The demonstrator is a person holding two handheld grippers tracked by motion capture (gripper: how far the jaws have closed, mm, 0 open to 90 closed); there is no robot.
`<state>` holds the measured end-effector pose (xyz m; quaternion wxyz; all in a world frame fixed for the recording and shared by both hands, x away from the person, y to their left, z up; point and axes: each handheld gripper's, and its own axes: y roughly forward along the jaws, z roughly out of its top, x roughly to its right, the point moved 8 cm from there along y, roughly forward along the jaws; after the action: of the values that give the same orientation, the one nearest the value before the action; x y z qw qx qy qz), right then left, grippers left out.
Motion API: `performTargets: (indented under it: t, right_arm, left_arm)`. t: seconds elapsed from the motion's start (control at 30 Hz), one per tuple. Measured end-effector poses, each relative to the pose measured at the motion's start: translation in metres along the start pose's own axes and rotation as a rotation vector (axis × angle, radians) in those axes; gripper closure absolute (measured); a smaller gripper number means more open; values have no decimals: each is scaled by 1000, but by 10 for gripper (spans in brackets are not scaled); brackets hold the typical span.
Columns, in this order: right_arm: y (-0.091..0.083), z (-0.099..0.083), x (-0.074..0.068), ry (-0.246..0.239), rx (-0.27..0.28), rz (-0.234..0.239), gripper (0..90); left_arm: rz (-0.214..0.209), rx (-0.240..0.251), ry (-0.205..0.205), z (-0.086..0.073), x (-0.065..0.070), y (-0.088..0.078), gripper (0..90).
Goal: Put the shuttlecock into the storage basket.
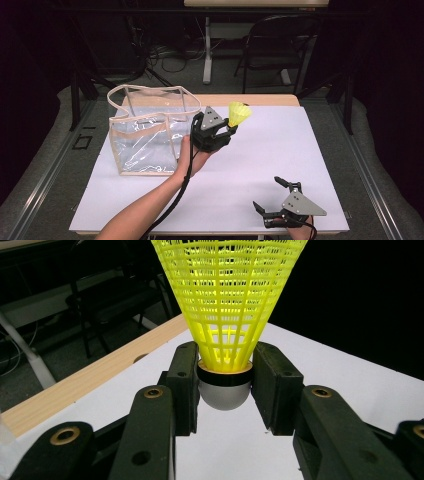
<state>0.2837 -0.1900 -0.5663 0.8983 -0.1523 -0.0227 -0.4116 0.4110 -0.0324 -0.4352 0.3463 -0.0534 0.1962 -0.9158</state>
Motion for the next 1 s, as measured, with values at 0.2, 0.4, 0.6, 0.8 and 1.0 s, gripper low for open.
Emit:
performTargets:
  t: [0.2,0.4,0.6,0.8,1.0]
  right_arm:
    - [0,0,0,0,0,0,4]
    - [0,0,0,-1,0,0,4]
    - [0,0,0,1,-1,1,4]
    - [0,0,0,2,-1,2,4]
    - [0,0,0,3,-1,1,4]
  left_arm:
    - [10,4,7,2,-4,-3,645]
    - [22,7,11,3,-9,-6,645]
    - [36,10,9,4,-14,-8,645]
    - [51,8,13,5,-21,-11,645]
    - [69,11,10,6,-28,-14,645]
